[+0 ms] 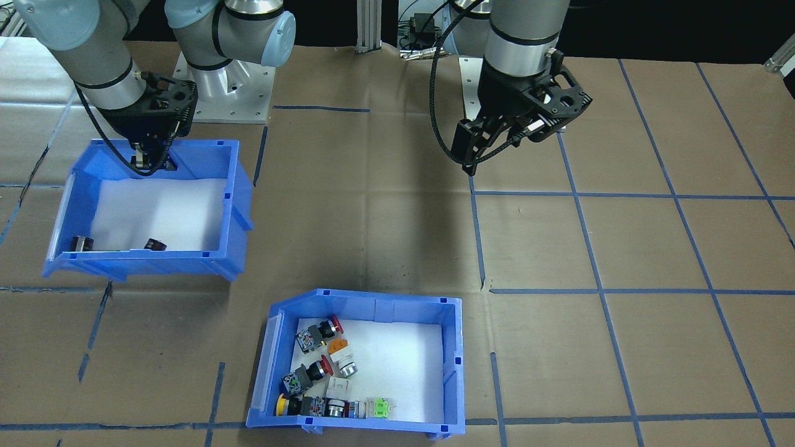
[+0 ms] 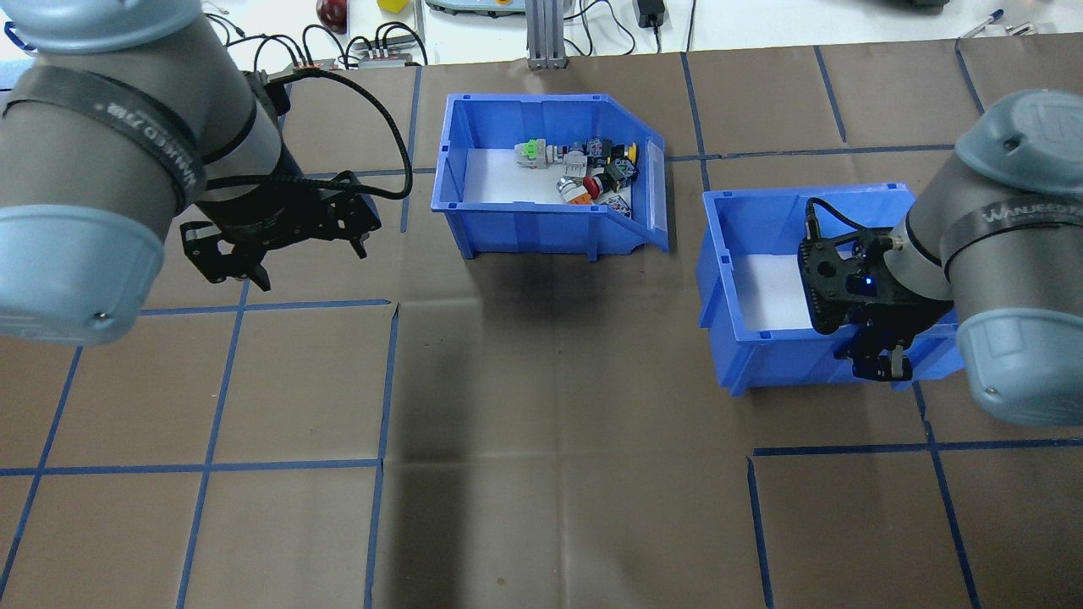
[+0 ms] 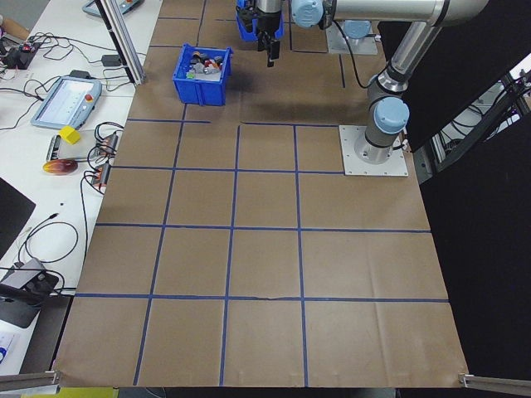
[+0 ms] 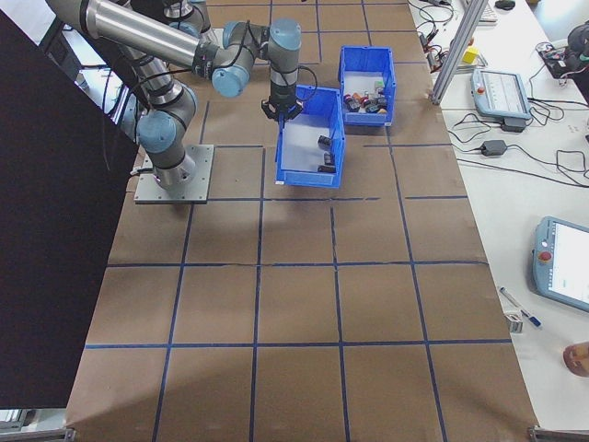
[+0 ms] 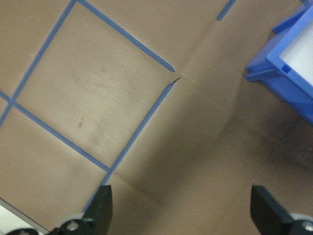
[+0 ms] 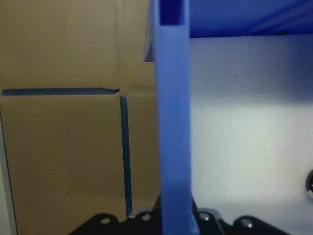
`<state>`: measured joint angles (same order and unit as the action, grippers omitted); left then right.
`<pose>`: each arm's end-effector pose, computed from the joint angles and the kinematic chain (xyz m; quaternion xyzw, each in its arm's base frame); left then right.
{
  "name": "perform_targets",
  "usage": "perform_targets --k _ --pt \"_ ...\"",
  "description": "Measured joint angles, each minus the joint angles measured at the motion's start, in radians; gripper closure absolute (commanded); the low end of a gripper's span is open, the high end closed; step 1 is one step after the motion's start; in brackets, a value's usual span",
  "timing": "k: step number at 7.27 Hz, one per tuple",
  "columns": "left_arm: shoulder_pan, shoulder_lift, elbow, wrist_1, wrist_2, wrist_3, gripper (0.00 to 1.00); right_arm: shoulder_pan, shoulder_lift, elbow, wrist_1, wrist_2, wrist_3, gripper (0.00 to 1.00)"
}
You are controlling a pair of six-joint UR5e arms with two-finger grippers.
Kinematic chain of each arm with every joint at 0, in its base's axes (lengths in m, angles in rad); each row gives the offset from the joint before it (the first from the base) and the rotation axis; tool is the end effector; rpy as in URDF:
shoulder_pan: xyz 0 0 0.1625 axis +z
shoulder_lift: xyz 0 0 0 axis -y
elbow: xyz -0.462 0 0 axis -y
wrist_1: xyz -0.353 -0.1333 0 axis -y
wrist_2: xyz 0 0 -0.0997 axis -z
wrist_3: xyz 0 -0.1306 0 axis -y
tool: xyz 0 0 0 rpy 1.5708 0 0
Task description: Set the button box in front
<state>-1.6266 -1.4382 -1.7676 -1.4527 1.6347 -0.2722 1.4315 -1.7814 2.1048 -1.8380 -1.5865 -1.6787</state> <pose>-0.1470 -0.3902 0.4730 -0.1087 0.9932 -0.0318 0.0271 0.0841 -0.3454 0.3661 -0.6958 0.7177 0.0235 0.0173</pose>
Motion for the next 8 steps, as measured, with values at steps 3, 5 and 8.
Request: perform_targets --k 3,5,8 --pt "0.038 0.030 -0.025 0.011 -0.062 0.405 0.01 0.260 0.006 0.004 -0.021 -0.002 0.303 0.94" --pt "0.064 0.029 -0.024 0.014 -0.091 0.438 0.01 0.431 0.037 0.003 -0.086 -0.002 0.485 0.94" --pt "0.091 0.020 -0.016 0.025 -0.097 0.442 0.01 0.645 0.134 -0.001 -0.226 -0.010 0.676 0.94"
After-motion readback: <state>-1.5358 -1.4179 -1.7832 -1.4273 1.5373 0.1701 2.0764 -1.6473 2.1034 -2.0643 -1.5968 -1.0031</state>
